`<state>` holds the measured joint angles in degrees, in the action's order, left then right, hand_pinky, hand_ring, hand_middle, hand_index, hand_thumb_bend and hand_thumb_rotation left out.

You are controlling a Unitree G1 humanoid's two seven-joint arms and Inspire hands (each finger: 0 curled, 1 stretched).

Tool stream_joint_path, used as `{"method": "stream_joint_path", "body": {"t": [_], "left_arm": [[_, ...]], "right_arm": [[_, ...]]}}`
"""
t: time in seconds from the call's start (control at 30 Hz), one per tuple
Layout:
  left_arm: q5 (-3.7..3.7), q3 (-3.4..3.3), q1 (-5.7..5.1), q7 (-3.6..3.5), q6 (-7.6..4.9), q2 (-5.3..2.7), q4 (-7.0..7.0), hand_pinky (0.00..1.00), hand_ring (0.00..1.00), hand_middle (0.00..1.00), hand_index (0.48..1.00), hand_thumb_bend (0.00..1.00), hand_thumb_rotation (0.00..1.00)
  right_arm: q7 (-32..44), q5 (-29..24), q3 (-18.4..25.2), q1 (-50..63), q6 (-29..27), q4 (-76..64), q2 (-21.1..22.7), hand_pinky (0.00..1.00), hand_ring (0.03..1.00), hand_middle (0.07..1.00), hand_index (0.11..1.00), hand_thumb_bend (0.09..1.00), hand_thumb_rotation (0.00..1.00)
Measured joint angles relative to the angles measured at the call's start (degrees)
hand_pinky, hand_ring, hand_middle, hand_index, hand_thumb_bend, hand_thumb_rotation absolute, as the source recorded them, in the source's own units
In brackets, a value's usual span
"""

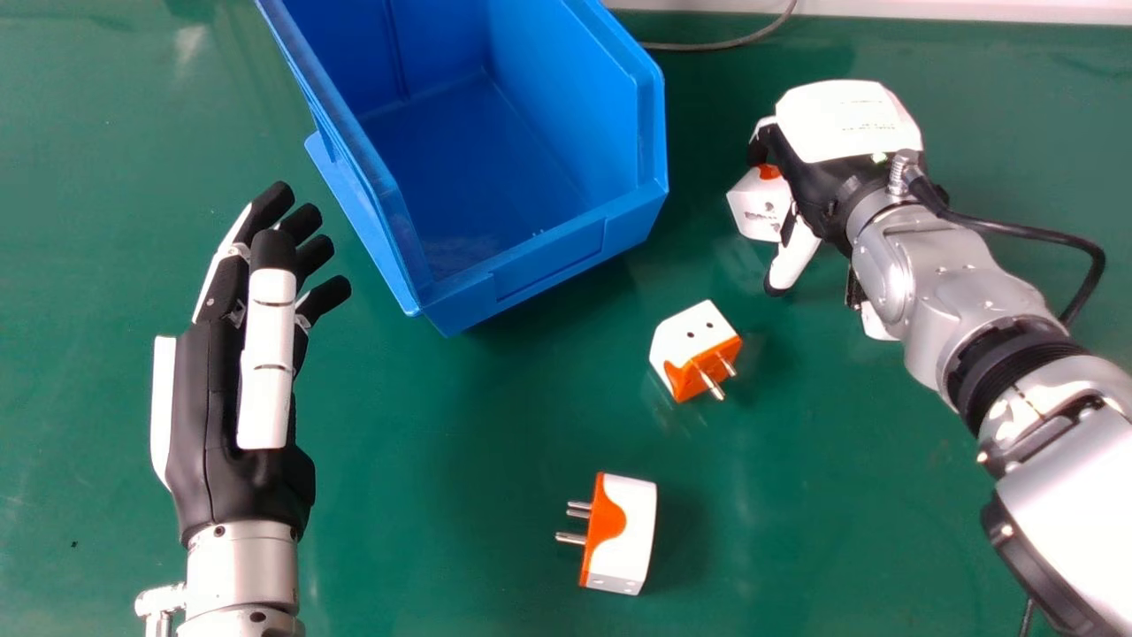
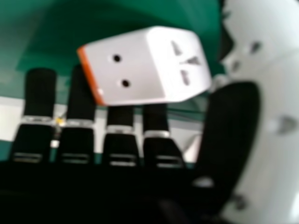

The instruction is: Pick all objects and put in blue box

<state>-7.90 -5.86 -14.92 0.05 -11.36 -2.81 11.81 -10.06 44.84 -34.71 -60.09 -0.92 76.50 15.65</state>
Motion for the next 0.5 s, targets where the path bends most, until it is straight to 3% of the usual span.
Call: {"method": "stream_joint_path", "body": {"t": [0.5], "left_arm": [[0.05,0.10,0.01,0.27,0.01,-0.02,0.00,0.79,0.85,0.86,0.850,0.64,0.80]], "right_arm": [[3.66,0.23,-0.31,0.18,0.16,0.60,-0.03,0.31,0.403,0.521,0.578,0.591,0.03]]}}
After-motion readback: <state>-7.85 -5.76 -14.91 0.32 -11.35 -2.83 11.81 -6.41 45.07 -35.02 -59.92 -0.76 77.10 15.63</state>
